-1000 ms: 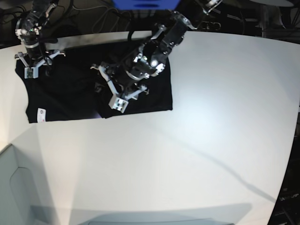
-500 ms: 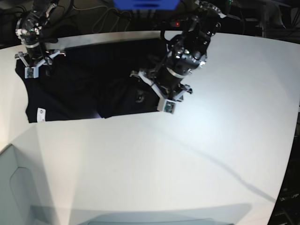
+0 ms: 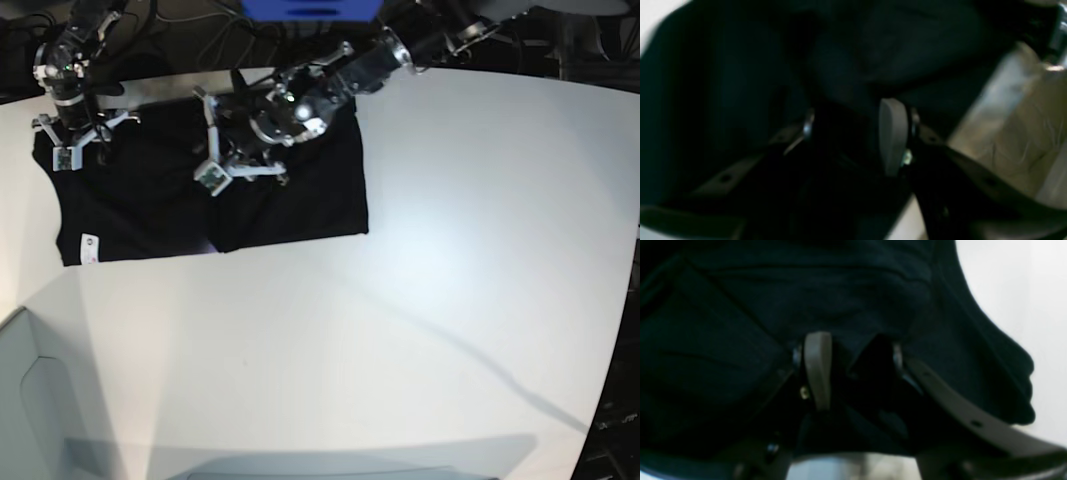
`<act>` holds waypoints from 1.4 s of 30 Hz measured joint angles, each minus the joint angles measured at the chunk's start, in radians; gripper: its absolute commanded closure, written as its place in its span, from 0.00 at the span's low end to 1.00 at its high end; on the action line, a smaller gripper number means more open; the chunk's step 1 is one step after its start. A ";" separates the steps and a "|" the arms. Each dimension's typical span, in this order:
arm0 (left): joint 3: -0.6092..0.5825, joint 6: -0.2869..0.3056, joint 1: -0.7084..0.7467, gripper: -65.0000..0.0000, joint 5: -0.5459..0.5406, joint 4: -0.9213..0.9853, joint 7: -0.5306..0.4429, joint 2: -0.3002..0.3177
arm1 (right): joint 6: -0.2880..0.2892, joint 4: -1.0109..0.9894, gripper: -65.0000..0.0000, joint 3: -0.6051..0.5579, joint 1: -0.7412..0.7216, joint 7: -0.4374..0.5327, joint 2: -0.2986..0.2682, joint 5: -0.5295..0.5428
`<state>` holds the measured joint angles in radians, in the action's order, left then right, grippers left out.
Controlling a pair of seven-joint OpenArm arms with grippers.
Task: Fold the T-shirt properly
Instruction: 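Fold the strip end with the left gripper toward the right gripper, then lower the folded end onto the strip and open the left gripper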
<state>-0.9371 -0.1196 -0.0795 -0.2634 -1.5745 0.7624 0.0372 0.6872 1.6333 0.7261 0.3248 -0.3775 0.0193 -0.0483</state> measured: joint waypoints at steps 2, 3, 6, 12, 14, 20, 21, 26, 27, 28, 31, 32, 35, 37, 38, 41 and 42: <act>-0.037 0.000 -0.019 0.63 0.000 0.031 0.002 -0.041 | 0.000 0.000 0.64 0.000 0.000 0.000 0.000 0.000; -0.053 0.000 -0.031 0.63 -0.002 0.042 0.001 -0.058 | 0.000 0.000 0.64 0.000 0.000 0.000 0.000 0.000; -0.080 0.001 -0.054 0.63 -0.004 0.047 -0.047 -0.079 | 0.000 0.000 0.64 0.003 -0.002 0.000 -0.001 0.002; 0.023 0.001 -0.043 0.63 -0.126 -0.038 -0.183 0.009 | 0.000 0.000 0.63 0.005 -0.003 0.000 -0.002 0.000; 0.090 -0.005 -0.039 0.63 -0.195 -0.103 -0.213 0.064 | 0.000 0.000 0.63 0.005 -0.003 0.000 -0.003 0.000; 0.296 -0.016 0.039 0.63 -0.342 -0.178 -0.227 0.206 | 0.000 0.000 0.63 0.005 -0.003 0.000 -0.002 0.000; 0.290 -0.015 0.047 0.63 -0.347 -0.165 -0.233 0.211 | 0.000 0.000 0.63 0.003 -0.003 0.000 -0.003 0.000; 0.154 -0.008 0.013 0.63 -0.352 -0.029 -0.229 0.179 | 0.000 0.015 0.63 0.003 -0.003 -0.006 -0.002 -0.003; 0.115 -0.011 -0.006 0.63 -0.351 0.007 -0.229 0.156 | 0.000 0.026 0.63 0.002 -0.003 -0.006 -0.003 -0.006; 0.074 -0.005 -0.029 0.63 -0.352 0.044 -0.227 0.132 | 0.000 0.035 0.63 0.002 -0.003 -0.005 -0.003 -0.005; -0.030 -0.003 -0.101 0.63 -0.351 0.166 -0.241 0.052 | 0.001 0.070 0.63 0.001 -0.003 -0.010 0.001 -0.008; -0.048 -0.006 -0.119 0.63 -0.352 0.196 -0.244 0.030 | 0.001 0.080 0.63 0.000 -0.003 -0.012 0.000 -0.008; -0.076 -0.008 -0.151 0.63 -0.348 0.257 -0.243 -0.034 | 0.000 0.101 0.63 0.000 -0.003 -0.004 -0.002 -0.005; -0.080 -0.008 -0.153 0.63 -0.349 0.263 -0.243 -0.066 | 0.000 0.124 0.63 0.000 -0.003 -0.009 0.001 -0.008; -0.080 -0.008 -0.151 0.63 -0.353 0.263 -0.244 -0.079 | 0.000 0.137 0.63 0.004 -0.003 -0.004 0.000 -0.005; -0.082 -0.008 -0.151 0.63 -0.356 0.235 -0.237 -0.077 | 0.000 0.169 0.62 0.010 -0.003 -0.009 -0.002 -0.009; -0.076 -0.008 -0.150 0.63 -0.358 0.204 -0.236 -0.064 | 0.000 0.183 0.60 0.010 -0.002 -0.007 -0.002 -0.007</act>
<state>-1.0134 -0.1272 -0.2298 -0.6212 -1.3701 0.5262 -0.0269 0.6876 1.8164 0.7357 0.3225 -0.3847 0.0174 -0.0555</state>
